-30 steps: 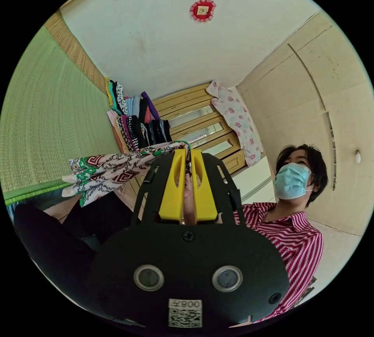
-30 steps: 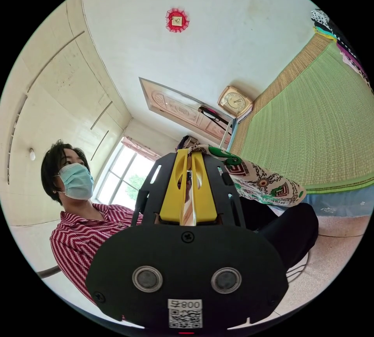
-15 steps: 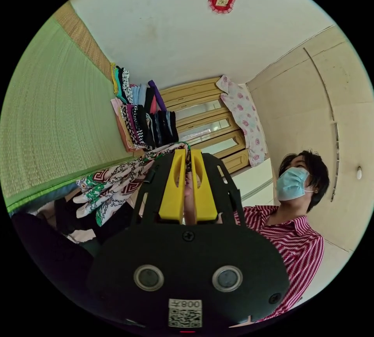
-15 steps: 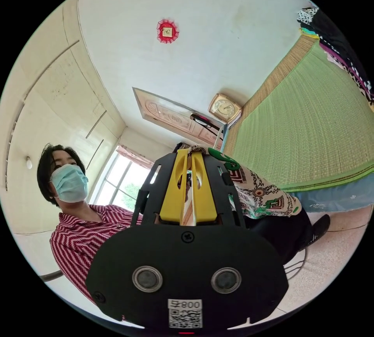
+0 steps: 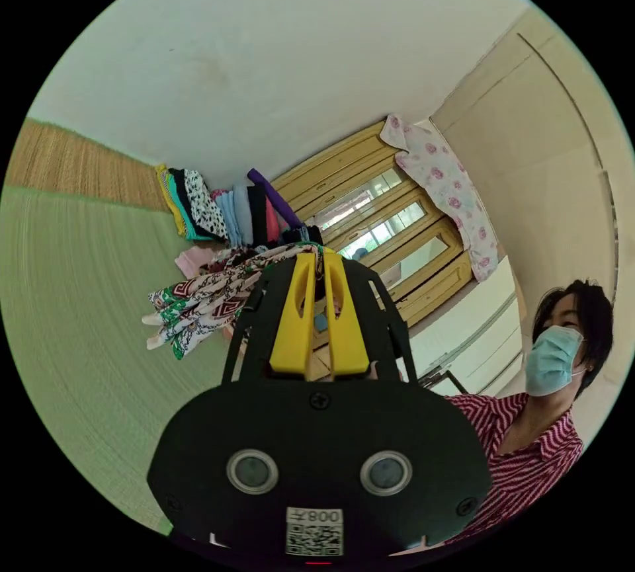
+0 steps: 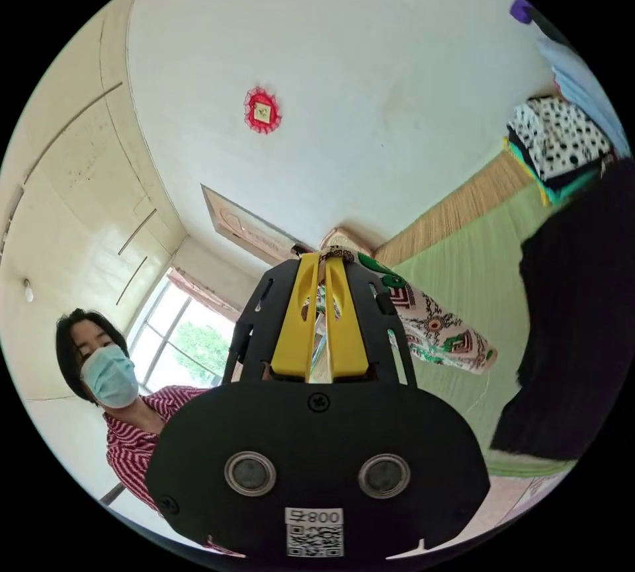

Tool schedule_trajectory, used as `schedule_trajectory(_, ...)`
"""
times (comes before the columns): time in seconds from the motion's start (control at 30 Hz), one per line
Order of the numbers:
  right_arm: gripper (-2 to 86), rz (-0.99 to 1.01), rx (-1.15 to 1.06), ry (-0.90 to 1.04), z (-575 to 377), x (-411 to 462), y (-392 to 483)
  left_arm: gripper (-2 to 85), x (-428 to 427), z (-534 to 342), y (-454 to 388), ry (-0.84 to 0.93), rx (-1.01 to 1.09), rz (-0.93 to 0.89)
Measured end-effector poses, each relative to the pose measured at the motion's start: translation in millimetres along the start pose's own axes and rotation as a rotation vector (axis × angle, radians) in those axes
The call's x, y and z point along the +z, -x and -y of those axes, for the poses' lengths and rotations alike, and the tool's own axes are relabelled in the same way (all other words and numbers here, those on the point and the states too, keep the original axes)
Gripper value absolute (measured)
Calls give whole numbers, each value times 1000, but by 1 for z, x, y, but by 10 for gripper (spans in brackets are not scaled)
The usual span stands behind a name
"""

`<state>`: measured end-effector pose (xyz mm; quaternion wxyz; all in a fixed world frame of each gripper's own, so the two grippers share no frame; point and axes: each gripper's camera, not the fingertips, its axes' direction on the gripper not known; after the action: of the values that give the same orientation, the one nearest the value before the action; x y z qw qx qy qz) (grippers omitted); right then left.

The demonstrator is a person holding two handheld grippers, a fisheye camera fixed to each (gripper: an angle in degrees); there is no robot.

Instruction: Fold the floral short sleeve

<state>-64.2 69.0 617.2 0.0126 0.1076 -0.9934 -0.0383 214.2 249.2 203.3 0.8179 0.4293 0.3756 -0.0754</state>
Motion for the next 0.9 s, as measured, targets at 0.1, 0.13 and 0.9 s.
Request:
schedule_trajectory(0.1, 9, -29, -58, -68, 50, -52, -2, 22, 75, 58, -18, 15, 110, -2)
schedule_trajectory(0.13, 9, -40, -69, -102, 61, -77, -7, 22, 108, 75, -23, 41, 149, -6)
schedule_trajectory(0.9, 2, -266, 401, -311, -142, -376, -285, 22, 498, 81, 94, 613, -81, 41)
